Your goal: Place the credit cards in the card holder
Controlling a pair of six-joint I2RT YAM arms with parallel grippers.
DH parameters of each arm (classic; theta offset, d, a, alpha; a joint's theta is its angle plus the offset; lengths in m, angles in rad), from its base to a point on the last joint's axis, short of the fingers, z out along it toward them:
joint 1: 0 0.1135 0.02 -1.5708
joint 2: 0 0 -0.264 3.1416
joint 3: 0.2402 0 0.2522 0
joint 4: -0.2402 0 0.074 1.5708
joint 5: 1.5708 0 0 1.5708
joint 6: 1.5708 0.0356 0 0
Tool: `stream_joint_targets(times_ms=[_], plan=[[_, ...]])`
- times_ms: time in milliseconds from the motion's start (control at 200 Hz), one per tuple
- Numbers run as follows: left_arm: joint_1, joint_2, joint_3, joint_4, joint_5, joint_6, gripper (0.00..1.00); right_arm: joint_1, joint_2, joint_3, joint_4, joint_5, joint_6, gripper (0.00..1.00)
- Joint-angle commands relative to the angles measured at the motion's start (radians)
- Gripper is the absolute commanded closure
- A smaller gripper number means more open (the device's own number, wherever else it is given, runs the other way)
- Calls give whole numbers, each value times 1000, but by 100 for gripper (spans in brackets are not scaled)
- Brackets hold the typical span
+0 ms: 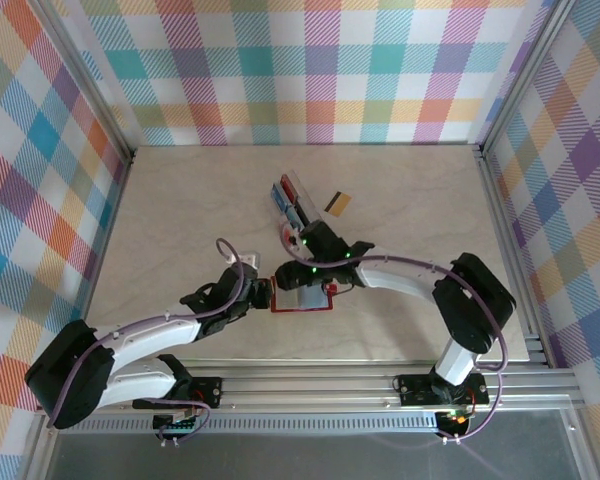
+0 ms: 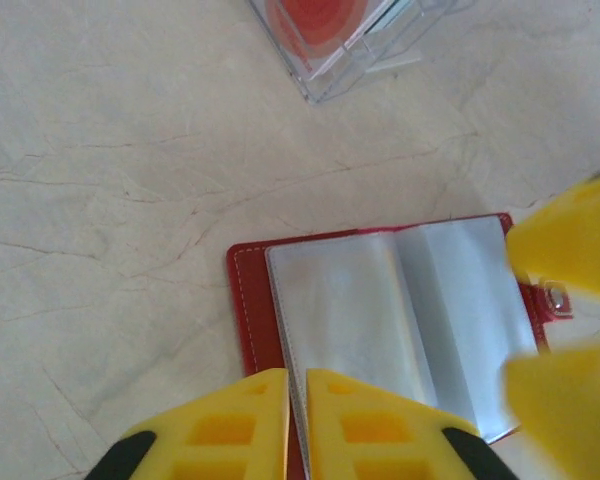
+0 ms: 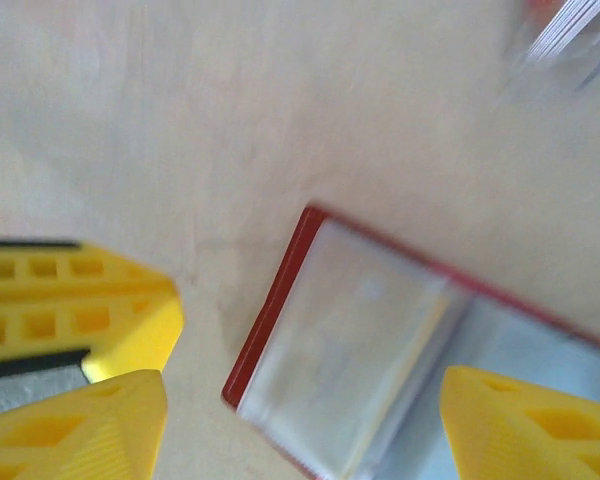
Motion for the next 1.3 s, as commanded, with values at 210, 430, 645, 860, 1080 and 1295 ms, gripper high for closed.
stream_joint_targets(times_ms=[210,430,645,860,1080,1295], plan=[[186,102,99,111,279,1,83,-170,59,311,-137,31,-124,22],[315,291,261,141,408,-18,79,-201,265,639,-260,18,-265,24],[408,532,432,196,539,-44,78,-205,469,921,-382,52,-375,31],[433,678,553,201,591,-47,77,-219,619,1140,-493,126,-428,31],[453,748,610,206,628,-58,77,-228,715,1270,-558,134,-443,31],[457,757,621,203,632,-55,77,-233,749,1312,-591,116,-446,32]])
